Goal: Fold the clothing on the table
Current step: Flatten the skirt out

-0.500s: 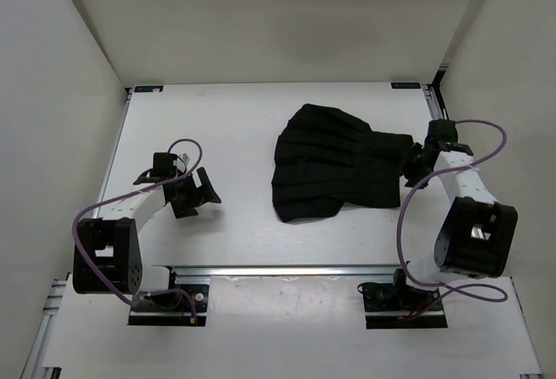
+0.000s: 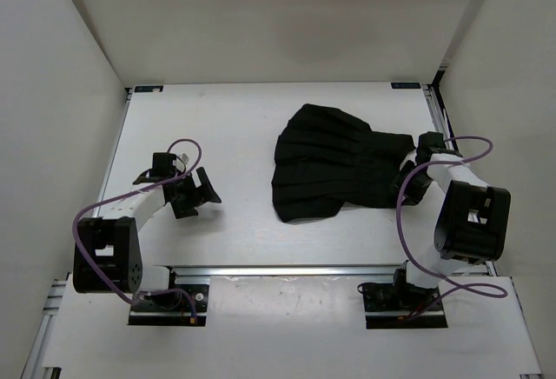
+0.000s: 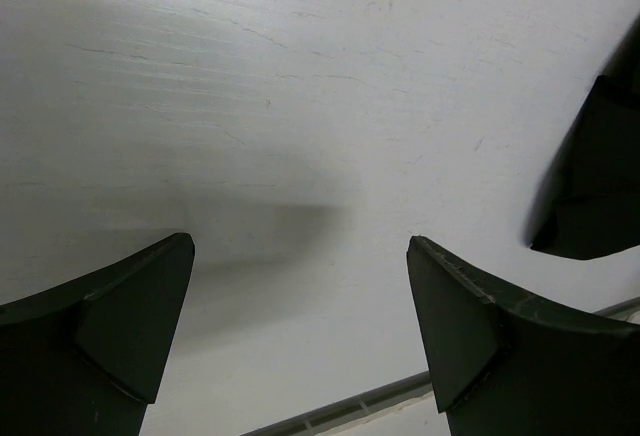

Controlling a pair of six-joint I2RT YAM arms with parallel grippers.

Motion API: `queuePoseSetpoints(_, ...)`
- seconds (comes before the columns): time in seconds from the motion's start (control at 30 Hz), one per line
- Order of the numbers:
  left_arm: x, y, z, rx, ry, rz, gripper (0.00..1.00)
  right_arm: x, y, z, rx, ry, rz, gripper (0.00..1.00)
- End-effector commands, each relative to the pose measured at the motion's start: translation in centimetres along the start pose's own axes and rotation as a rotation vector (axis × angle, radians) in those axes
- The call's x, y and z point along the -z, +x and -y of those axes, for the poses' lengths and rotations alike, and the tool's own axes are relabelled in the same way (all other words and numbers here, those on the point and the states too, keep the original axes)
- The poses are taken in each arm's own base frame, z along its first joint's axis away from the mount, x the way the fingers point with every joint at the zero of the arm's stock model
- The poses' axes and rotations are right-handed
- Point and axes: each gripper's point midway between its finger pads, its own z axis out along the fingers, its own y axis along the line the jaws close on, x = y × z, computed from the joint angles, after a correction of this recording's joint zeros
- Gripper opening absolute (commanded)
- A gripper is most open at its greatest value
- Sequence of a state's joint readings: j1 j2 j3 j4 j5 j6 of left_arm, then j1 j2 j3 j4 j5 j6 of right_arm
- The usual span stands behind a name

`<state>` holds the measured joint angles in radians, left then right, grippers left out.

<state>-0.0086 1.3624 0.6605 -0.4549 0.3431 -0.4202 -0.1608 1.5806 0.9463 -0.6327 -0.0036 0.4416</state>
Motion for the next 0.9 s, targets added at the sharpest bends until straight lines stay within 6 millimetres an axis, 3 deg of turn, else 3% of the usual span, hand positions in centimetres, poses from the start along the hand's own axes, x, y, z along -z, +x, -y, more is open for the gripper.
queuePoseSetpoints(0.0, 0.2, -1.2, 0.8, -0.003, 0.033, 0.027, 0.99, 0.9, -1.1, 0.8, -0.021, 0.079, 0.054, 0.5)
queuePoseSetpoints(0.2, 0.2, -1.1, 0.6, -0.001, 0.026, 0.026, 0.99, 1.0, -1.4, 1.6, -0.016, 0.126, 0.041, 0.5)
queuePoseSetpoints(0.5, 0.3, -1.1, 0.7, -0.01, 0.031, 0.026, 0.99, -1.7, 0.8, 0.1, -0.026, 0.06, -0.047, 0.46)
queuePoseSetpoints(0.6, 0.4, -1.3, 0.8, -0.012, 0.031, 0.035, 0.99, -2.3, 0.7, -0.3, -0.038, 0.04, -0.05, 0.27)
queuePoseSetpoints(0.63, 0.4, -1.2, 1.0, -0.01, 0.039, 0.032, 0.99, -2.5, 1.1, -0.4, -0.047, 0.038, -0.06, 0.05)
queuePoseSetpoints(0.67, 0.5, -1.2, 0.8, -0.009, 0.03, 0.038, 0.98, -2.1, 0.3, -2.3, -0.046, -0.055, -0.032, 0.0)
queuePoseSetpoints(0.77, 0.5, -1.3, 0.9, -0.008, 0.032, 0.044, 0.99, 1.8, -2.6, -7.4, 0.073, -0.258, 0.113, 0.0)
queuePoseSetpoints(0.8, 0.4, -1.0, 0.7, -0.01, 0.028, 0.034, 0.98, 4.0, -3.4, -9.3, 0.122, -0.322, 0.176, 0.0)
queuePoseSetpoints(0.87, 0.4, -0.7, 0.6, 0.0, 0.027, 0.027, 0.99, 10.5, -5.9, -14.8, 0.261, -0.534, 0.307, 0.0)
